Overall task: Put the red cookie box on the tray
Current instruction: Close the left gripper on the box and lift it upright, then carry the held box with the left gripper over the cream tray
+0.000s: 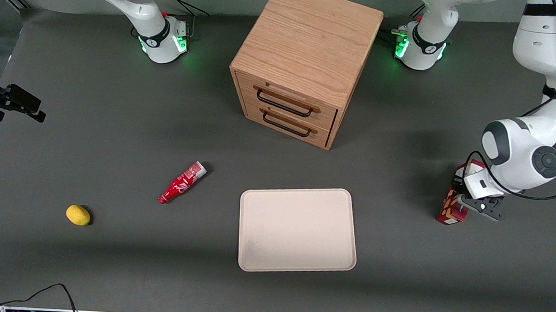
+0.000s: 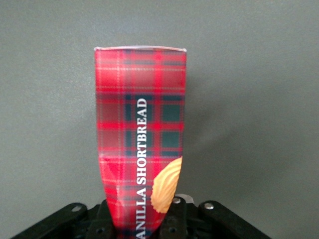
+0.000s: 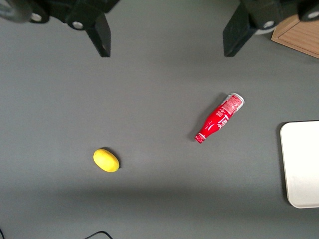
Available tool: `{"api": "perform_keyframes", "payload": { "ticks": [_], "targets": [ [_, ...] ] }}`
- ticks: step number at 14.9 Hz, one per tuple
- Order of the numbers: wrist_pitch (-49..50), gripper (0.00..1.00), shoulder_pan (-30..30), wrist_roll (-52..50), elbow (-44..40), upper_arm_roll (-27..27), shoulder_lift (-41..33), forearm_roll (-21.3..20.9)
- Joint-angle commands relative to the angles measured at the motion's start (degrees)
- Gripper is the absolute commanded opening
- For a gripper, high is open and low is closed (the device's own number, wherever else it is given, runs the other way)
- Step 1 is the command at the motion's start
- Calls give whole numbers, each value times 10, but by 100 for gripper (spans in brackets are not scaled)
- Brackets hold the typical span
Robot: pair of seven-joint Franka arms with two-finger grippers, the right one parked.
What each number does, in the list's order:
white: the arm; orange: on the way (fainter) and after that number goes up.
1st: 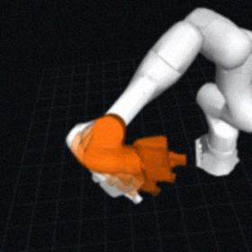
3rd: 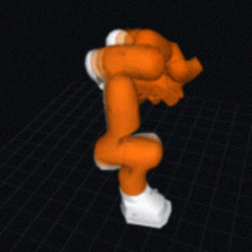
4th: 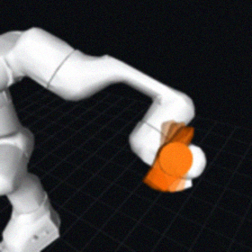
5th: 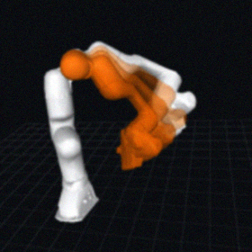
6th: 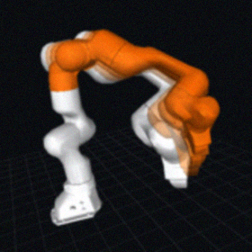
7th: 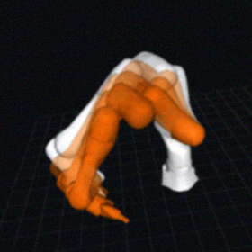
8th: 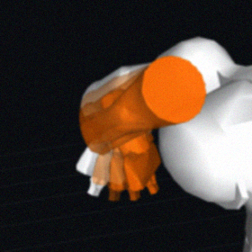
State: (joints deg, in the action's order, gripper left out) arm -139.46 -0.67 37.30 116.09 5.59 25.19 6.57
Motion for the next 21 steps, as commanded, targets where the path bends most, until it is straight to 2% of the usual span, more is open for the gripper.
{"api": "perform_keyframes", "payload": {
  "ticks": [1, 4, 7, 9, 11, 14, 17, 21],
  "targets": [
    [130, 0, -1, 9, -62, 4, -41, 16],
    [280, 0, 0, -23, -138, 11, -81, 15],
    [430, 0, 6, -132, -239, 2, -106, 6],
    [519, 0, 7, -220, -319, -36, -103, 5],
    [559, 0, 7, -330, -371, -77, -102, 8],
    [546, 0, 8, -472, -381, -157, -95, 7],
    [462, 0, 9, -579, -379, -226, -67, 0],
    [338, 0, 26, -674, -374, -288, 14, -67]
  ]
}}
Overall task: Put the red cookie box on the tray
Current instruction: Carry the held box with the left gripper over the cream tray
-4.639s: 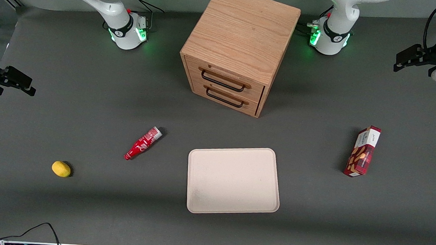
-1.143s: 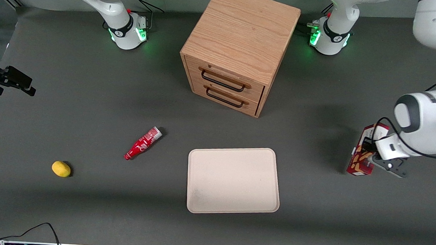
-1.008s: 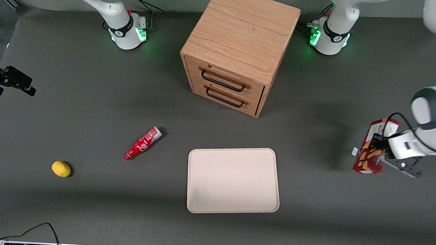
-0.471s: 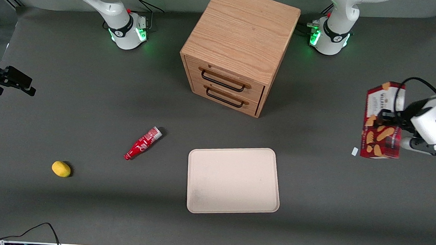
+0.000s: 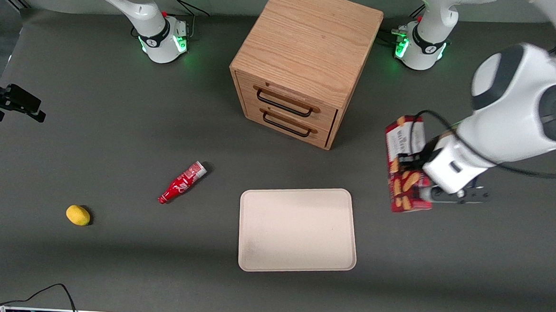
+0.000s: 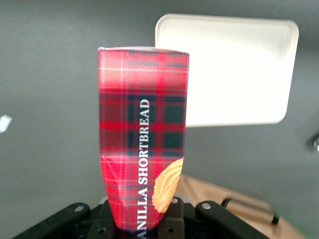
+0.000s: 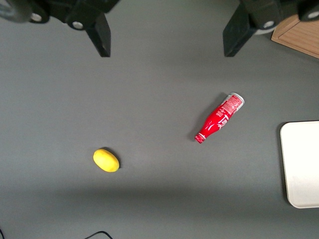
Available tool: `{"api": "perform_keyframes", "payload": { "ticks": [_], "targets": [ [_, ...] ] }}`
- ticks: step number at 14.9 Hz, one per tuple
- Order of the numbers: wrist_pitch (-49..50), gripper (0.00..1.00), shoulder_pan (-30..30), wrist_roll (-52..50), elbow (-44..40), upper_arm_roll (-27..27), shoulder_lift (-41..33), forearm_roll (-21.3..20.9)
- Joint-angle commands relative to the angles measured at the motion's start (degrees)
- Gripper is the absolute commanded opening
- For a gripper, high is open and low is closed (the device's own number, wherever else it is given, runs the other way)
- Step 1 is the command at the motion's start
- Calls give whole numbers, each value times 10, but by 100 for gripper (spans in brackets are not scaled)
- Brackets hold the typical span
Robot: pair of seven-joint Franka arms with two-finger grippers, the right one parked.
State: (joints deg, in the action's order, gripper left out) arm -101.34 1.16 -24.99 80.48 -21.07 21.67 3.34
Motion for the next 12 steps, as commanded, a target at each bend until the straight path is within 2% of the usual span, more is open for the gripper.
{"api": "perform_keyframes", "payload": {
  "ticks": [1, 4, 8, 11, 12],
  "targets": [
    [-70, 0, 12, -67, -17, -32, 72, -62],
    [-169, 0, 13, -101, 2, -52, 144, -138],
    [-274, 0, 25, -121, 8, -52, 204, -189],
    [-328, 0, 33, -198, 7, -51, 250, -288],
    [-338, 0, 33, -210, 7, -52, 257, -307]
  ]
}}
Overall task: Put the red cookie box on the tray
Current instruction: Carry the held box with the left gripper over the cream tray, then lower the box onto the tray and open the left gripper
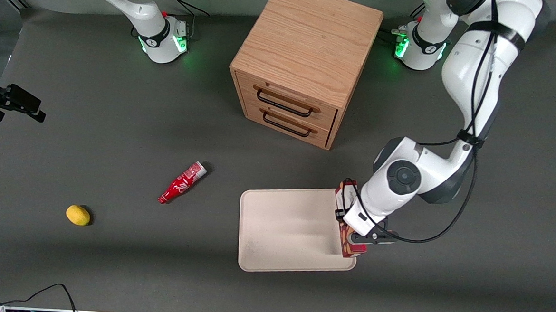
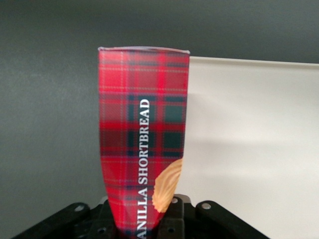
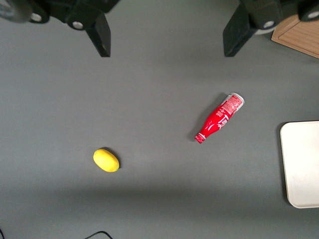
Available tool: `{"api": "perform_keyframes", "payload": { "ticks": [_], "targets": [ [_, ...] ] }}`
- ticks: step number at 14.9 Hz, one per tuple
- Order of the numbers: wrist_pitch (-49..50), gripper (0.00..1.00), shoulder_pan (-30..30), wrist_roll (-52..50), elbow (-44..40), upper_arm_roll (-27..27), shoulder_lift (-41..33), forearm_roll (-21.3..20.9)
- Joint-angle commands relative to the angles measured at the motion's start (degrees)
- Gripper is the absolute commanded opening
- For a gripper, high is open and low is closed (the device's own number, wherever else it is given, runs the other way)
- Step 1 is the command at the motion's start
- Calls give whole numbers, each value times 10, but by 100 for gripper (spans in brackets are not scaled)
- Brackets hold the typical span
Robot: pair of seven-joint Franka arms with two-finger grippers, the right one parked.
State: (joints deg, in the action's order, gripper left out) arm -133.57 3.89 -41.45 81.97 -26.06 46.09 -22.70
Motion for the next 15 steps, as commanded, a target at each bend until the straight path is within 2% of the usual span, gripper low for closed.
{"api": "perform_keyframes", "payload": {
  "ticks": [1, 5, 6, 7, 8, 9, 13, 15],
  "targets": [
    [-29, 0, 6, -47, -7, -1, 18, -52],
    [-41, 0, 6, -51, -7, 0, 25, -56],
    [-42, 33, 6, -50, -7, 0, 27, -58],
    [-42, 71, 5, -51, -7, 1, 27, -58],
    [-42, 97, 4, -51, -7, 1, 25, -57],
    [-41, 100, 4, -53, -7, 1, 24, -57],
    [-16, 100, -3, -64, -7, -1, 6, -49],
    [27, 100, -5, -65, -8, -7, -15, -47]
  ]
}}
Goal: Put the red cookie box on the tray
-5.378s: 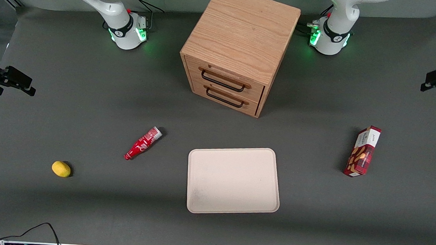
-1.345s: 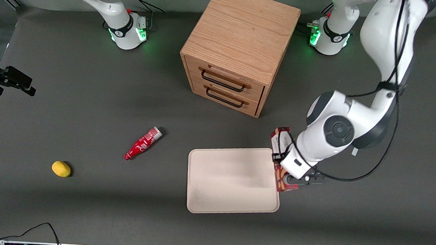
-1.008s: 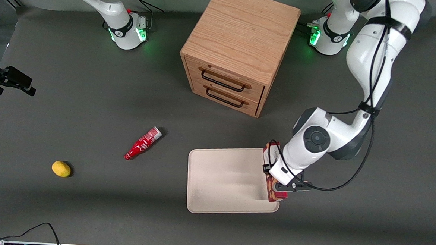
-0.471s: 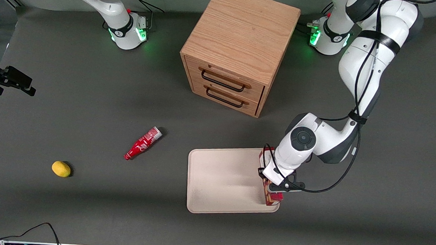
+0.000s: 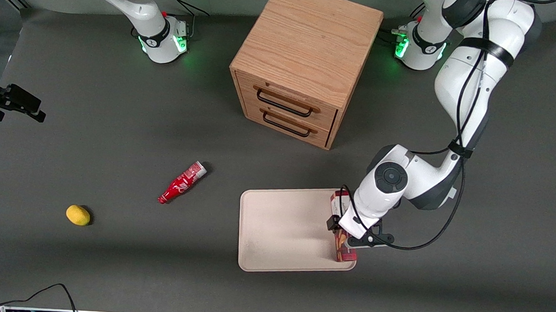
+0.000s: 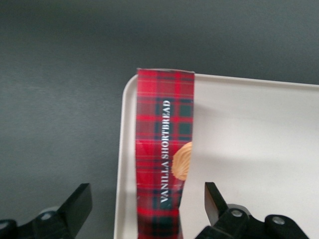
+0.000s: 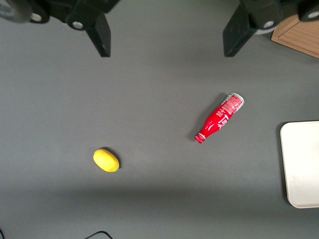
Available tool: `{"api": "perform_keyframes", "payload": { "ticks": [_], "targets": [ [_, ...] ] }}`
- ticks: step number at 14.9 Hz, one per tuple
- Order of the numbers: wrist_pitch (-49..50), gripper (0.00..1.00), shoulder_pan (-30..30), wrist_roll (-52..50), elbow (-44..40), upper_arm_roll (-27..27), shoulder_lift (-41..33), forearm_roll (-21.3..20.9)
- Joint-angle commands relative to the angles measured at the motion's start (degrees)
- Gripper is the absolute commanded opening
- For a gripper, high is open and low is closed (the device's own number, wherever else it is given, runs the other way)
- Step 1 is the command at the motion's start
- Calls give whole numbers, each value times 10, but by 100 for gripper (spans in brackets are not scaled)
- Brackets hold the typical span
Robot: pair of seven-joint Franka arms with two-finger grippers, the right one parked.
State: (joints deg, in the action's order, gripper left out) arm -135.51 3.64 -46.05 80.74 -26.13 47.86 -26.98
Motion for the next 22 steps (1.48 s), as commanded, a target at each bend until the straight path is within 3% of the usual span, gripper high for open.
{"api": "perform_keyframes", "payload": {
  "ticks": [1, 3, 8, 14, 18, 22],
  "targets": [
    [66, 100, -4, -18, 1, -14, -45, -2],
    [109, 100, -14, -12, 2, -17, -79, 24],
    [296, 100, -39, 85, -3, 5, -217, 172],
    [528, 100, -39, 333, -31, 177, -374, 286],
    [611, 100, -37, 473, 18, 253, -466, 289],
    [550, 100, -36, 490, 182, 258, -592, 283]
  ]
}}
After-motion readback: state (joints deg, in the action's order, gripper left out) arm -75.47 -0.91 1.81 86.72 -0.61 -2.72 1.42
